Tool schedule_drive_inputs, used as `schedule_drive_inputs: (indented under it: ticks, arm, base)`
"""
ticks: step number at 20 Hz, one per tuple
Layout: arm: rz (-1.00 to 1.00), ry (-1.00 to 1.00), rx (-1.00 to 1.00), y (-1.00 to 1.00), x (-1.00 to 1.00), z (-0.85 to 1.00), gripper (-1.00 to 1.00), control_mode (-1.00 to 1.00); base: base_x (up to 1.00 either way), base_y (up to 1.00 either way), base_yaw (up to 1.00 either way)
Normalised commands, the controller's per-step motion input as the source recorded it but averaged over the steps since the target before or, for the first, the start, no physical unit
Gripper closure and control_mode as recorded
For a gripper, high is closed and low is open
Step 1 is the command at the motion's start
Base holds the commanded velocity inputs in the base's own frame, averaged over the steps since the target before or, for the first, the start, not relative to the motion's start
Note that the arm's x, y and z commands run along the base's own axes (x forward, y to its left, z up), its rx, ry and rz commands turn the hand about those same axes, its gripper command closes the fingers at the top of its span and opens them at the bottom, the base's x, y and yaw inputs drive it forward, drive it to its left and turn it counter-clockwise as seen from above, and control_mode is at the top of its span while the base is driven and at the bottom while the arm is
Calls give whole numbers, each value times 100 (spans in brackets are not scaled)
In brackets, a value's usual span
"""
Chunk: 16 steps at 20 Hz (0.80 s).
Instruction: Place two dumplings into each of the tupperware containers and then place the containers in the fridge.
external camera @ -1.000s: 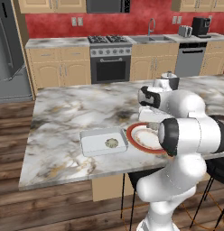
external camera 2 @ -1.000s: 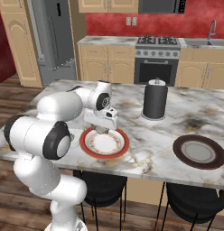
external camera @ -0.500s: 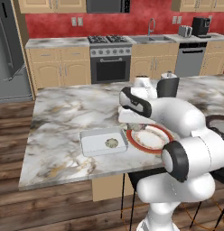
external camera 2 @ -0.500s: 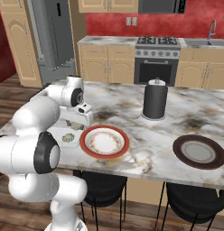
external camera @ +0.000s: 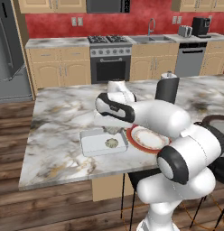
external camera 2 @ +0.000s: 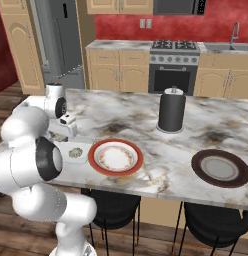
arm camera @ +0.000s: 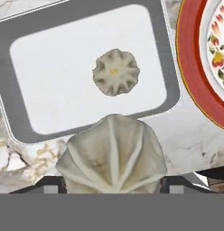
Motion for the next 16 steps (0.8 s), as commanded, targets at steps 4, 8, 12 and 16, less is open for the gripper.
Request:
schedule_drive_inputs:
  ticks: [4,8,12,16]
  arm:
    - [0,0,0,79,29,0,100,-100]
    - [0,0,0,35,32,-15,100,-100]
    - [0,-2,0,12,38,-40,100,-100]
    - [0,-5,0,3,31,-64,100,-100]
  base:
    - [0,0,0]
    - [0,0,0]
    - [0,0,0]
    - [0,0,0]
